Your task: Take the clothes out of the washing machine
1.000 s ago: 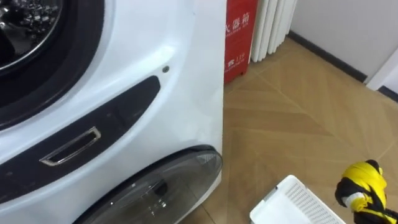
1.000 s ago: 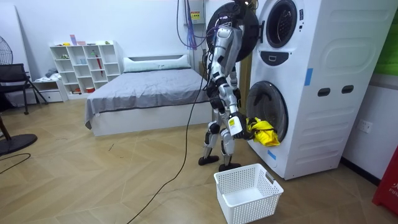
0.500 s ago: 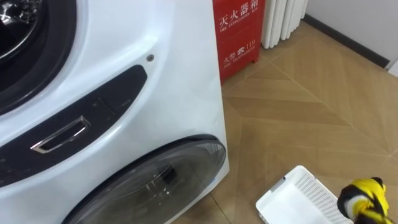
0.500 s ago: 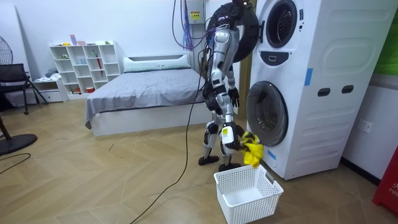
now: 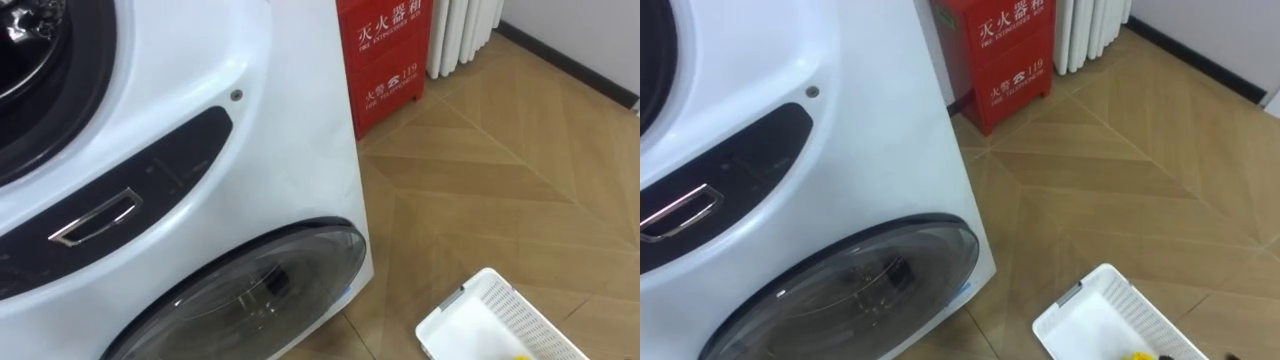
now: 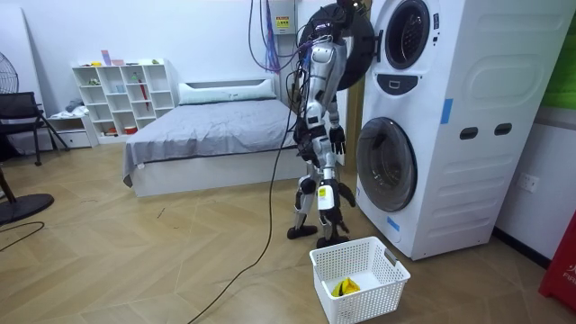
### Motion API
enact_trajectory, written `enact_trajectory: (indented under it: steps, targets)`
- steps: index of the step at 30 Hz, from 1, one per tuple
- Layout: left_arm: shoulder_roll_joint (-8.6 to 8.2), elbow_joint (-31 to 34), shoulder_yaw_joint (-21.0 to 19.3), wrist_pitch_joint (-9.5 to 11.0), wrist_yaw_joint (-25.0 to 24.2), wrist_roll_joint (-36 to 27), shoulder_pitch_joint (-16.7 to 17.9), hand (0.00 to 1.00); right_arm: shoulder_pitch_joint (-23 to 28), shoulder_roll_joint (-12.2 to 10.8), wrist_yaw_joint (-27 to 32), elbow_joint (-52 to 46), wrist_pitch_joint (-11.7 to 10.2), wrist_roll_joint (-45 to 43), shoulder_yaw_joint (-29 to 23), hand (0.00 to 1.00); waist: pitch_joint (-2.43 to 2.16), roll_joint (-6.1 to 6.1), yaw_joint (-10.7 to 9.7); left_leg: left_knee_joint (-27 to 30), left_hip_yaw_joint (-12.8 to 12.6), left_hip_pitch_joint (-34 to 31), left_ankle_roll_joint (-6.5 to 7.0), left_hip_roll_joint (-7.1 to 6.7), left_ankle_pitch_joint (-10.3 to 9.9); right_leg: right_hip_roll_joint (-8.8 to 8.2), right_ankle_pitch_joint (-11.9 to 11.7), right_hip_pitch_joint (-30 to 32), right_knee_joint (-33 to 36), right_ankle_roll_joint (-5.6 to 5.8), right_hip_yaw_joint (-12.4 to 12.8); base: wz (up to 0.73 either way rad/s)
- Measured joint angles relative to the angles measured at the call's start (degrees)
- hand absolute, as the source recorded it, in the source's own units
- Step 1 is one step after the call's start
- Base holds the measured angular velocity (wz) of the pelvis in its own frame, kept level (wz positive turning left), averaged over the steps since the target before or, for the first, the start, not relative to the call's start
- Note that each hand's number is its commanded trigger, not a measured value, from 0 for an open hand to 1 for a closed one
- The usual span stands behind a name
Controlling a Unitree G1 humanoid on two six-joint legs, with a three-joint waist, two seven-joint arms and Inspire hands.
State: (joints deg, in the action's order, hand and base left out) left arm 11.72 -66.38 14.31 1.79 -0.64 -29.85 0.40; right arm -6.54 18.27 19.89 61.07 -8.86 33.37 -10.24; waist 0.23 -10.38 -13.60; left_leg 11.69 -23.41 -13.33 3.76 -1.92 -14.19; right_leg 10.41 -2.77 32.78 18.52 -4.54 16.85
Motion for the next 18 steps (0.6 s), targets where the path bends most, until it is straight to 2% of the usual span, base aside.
enact_trajectory:
  steps: [11, 13, 18]
  targets:
    - [0.0, -0.01, 0.0, 0.75, 0.07, 0.0, 0.17, 0.0, 0.94, 0.0, 0.03, -0.06, 0.0, 0.31, 0.01, 0.0, 0.05, 0.26, -0.22, 0.15, 0.17, 0.14, -0.05, -0.08, 0.14, -0.04, 0.03, -0.3, -0.13, 0.03, 0.19, 0.0]
    - [0.0, -0.02, -0.02, 0.75, 0.1, 0.06, 0.18, 0.0, 1.05, 0.0, -0.01, -0.06, 0.03, 0.31, 0.0, 0.0, 0.17, 0.56, -0.23, 0.15, 0.18, 0.4, -0.29, -0.44, 0.44, -0.03, 0.04, -0.54, -0.25, 0.04, 0.28, 0.0]
    - [0.03, -0.2, -0.83, 0.75, 0.07, 0.22, 0.64, 0.0, 1.35, 0.02, -1.27, 0.05, 0.05, -0.36, -0.03, 0.0, 0.04, 1.57, -0.19, 0.08, 0.43, 0.76, 0.07, -0.49, 0.81, -0.35, 0.01, -1.26, -0.82, 0.12, 0.2, 0.01]
